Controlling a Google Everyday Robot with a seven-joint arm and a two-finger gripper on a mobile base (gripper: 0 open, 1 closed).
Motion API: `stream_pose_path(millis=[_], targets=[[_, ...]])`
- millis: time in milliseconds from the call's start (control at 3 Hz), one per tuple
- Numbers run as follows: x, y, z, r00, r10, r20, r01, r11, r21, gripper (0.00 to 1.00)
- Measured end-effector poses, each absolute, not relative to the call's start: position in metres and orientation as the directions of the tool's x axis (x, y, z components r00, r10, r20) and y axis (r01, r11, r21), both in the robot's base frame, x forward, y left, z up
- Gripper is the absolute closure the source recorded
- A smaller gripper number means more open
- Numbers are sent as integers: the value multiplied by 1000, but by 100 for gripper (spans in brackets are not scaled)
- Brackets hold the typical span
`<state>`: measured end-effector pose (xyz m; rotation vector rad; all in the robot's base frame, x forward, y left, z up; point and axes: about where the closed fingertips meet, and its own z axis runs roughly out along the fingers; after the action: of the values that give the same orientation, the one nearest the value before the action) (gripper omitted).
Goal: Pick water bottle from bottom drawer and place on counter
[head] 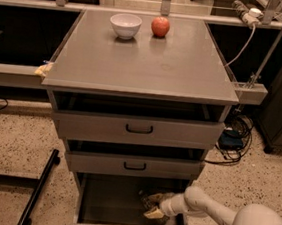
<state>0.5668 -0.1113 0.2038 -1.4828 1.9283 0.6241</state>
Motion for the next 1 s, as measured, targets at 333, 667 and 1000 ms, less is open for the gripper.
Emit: stream_pose_path(millis=[333,667,1000], targets=[[573,-113,200,-149,-689,-709,-966,256,-45,28],[577,-116,194,-126,-719,-683,-964,250,-86,28],[580,-122,181,-116,-760,-640,-961,248,-120,30]])
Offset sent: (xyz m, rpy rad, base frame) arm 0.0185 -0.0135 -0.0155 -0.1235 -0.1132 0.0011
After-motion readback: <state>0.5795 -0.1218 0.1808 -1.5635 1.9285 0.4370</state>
